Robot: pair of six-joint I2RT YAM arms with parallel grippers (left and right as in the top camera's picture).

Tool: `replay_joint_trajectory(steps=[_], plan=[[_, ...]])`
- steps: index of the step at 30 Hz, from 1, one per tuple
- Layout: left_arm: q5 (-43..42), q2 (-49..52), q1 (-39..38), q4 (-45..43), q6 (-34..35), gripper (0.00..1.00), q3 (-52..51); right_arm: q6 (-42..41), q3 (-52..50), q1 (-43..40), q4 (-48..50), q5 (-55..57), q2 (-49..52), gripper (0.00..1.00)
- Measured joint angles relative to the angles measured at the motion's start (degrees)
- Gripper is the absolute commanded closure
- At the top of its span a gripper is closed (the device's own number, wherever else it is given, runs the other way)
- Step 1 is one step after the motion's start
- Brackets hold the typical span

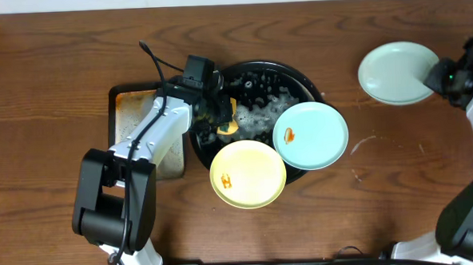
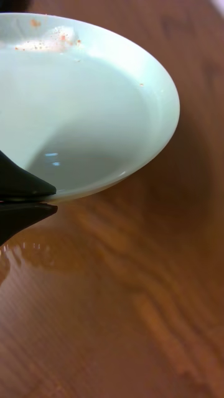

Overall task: Clean dirty plates on tray and stack at the side
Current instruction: 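Carry the cleaned blue plate right and set it on the table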

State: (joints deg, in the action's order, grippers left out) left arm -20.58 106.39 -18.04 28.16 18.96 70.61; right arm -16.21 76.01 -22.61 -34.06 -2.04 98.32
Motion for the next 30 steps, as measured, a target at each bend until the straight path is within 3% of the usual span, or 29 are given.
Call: replay_joint_trajectory(steps=[9, 10, 12, 13, 15, 23, 28, 30], plan=[[0.0, 0.0, 0.0, -0.02, 0.0, 0.83, 0.0, -0.11, 0.0, -2.34, -1.4, -0.59, 8.44, 0.99], [0.0, 0.0, 0.0, -0.02, 0.0, 0.83, 0.0, -0.11, 0.0, -2.36, -1.4, -0.57, 9.03, 0.92], [0.0, 0.0, 0.0, -0.02, 0.0, 0.83, 0.0, -0.17, 0.0, -2.36, -1.18, -0.52, 9.55, 0.59], [0.0, 0.0, 0.0, -0.02, 0.0, 0.77, 0.0, -0.15, 0.0, -2.36, -1.07, -0.48, 9.55, 0.5], [-0.02, 0.0, 0.0, -0.04, 0.04, 0.76, 0.0, -0.22, 0.0, -2.38, -1.25, 0.33, 9.25, 0.41], [-0.04, 0.0, 0.0, 0.35, -0.76, 0.68, 0.0, -0.13, -0.04, -2.38, -2.97, -5.05, -0.98, 0.25], [-0.61, 0.0, 0.0, 1.92, -0.85, 0.68, 0.0, -0.13, 0.04, -0.31, -4.83, -15.47, -13.25, 0.25], [-0.92, -0.33, 0.04, 2.23, -0.83, 0.74, 0.0, 0.15, 0.04, 2.19, -6.75, -17.79, -16.52, 0.25]])
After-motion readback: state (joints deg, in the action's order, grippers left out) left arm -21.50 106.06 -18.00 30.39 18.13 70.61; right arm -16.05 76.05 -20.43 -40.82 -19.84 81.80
